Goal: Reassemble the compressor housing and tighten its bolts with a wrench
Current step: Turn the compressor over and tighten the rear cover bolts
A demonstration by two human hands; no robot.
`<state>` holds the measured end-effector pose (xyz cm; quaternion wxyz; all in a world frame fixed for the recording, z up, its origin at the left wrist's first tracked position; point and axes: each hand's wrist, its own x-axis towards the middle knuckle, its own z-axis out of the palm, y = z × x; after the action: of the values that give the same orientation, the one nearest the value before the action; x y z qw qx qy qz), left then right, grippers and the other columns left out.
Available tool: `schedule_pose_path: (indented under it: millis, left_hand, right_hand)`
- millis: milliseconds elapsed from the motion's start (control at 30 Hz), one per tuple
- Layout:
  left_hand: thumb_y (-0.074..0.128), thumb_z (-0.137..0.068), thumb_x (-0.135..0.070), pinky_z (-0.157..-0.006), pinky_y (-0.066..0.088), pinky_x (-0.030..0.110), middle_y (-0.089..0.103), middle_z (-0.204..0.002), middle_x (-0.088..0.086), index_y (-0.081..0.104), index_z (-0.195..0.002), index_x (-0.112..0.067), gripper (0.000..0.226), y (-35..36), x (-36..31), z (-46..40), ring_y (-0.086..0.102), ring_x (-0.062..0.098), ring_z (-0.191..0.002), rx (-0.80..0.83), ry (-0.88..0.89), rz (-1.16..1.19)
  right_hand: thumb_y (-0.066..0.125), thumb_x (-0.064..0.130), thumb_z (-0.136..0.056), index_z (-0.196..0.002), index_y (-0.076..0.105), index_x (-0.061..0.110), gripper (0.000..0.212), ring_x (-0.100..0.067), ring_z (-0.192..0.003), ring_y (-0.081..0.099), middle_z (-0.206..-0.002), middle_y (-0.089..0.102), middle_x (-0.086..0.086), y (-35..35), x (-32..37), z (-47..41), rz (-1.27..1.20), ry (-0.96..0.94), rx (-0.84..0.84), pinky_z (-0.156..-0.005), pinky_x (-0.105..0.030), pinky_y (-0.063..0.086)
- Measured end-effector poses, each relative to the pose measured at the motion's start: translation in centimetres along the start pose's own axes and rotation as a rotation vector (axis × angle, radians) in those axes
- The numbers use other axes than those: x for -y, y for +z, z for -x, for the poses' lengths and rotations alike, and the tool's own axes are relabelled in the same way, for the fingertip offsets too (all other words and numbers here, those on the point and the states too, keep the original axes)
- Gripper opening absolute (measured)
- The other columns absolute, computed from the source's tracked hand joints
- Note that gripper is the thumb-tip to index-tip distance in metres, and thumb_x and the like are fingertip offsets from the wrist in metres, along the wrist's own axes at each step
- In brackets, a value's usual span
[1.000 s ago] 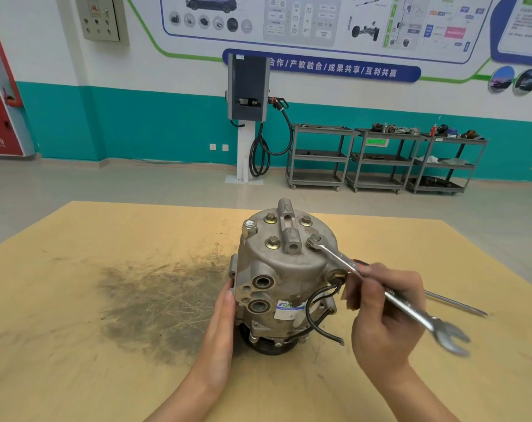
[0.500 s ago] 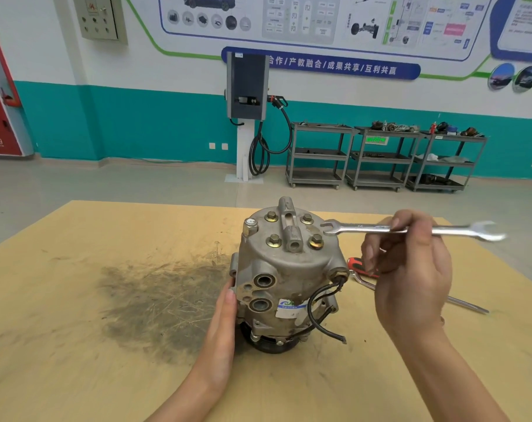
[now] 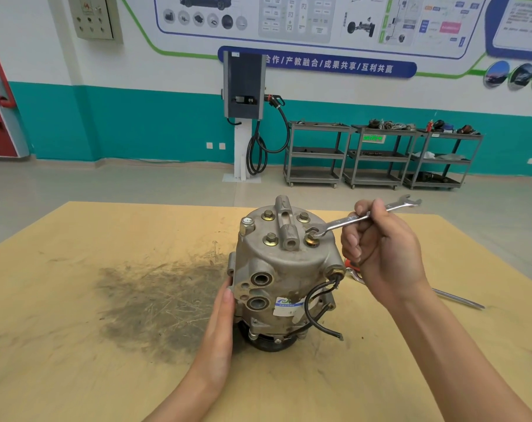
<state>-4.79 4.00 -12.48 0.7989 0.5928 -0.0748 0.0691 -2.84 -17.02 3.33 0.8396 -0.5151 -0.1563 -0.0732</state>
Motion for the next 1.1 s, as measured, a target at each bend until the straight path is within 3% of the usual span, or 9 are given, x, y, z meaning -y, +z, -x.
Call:
schedule_pose_path:
  millis: [200, 567, 900, 1000, 1100]
  left_hand:
    - [0.052, -0.07, -0.092, -0.127, 0.015, 0.045, 0.042, -0.157, -0.015, 0.038, -0.153, -0.033, 0.103, -0.1, 0.1, 0.1, 0.03, 0.005, -0.149, -0.002, -0.003, 0.001]
    - [0.048, -0.07, -0.094, -0.126, 0.019, 0.048, 0.044, -0.156, -0.011, 0.038, -0.154, -0.032, 0.105, 0.0, -0.1, 0.1, 0.033, 0.011, -0.149, -0.013, -0.017, -0.022]
    - [0.052, -0.066, -0.095, -0.127, 0.016, 0.044, 0.043, -0.156, -0.013, 0.039, -0.153, -0.03, 0.11, 0.0, -0.2, 0.1, 0.032, 0.006, -0.148, -0.014, -0.001, -0.004]
    - [0.052, -0.066, -0.095, -0.127, 0.016, 0.044, 0.044, -0.156, -0.015, 0.039, -0.153, -0.03, 0.109, 0.0, -0.2, 0.1, 0.032, 0.005, -0.148, -0.009, 0.007, -0.004]
    - [0.052, -0.067, -0.094, -0.127, 0.016, 0.043, 0.044, -0.156, -0.016, 0.038, -0.153, -0.031, 0.108, 0.1, -0.3, 0.1, 0.031, 0.004, -0.148, -0.005, 0.013, -0.002]
  right_hand:
    - [0.028, 0.027, -0.103, -0.079, 0.048, 0.013, 0.034, -0.013, -0.04, 0.034, -0.048, 0.044, -0.004, -0.2, 0.3, -1.2, -0.028, 0.165, 0.042, -0.04, -0.022, 0.026]
    - [0.026, 0.02, -0.102, -0.077, 0.047, 0.011, 0.034, -0.013, -0.038, 0.035, -0.046, 0.043, -0.005, -0.6, 0.2, -1.4, -0.073, 0.123, 0.076, -0.037, -0.019, 0.027]
    - [0.026, 0.023, -0.103, -0.075, 0.045, 0.012, 0.036, -0.007, -0.029, 0.028, -0.039, 0.036, 0.003, 0.4, 0.9, -4.3, -0.006, 0.376, 0.227, -0.031, -0.016, 0.02]
    - [0.026, 0.024, -0.104, -0.076, 0.046, 0.012, 0.036, -0.008, -0.032, 0.029, -0.041, 0.037, 0.002, 0.3, 0.7, -4.1, -0.02, 0.342, 0.213, -0.032, -0.016, 0.025]
    - [0.028, 0.024, -0.104, -0.076, 0.047, 0.012, 0.036, -0.01, -0.035, 0.031, -0.043, 0.038, 0.0, 0.0, -0.3, -2.9, -0.05, 0.179, 0.127, -0.035, -0.018, 0.029]
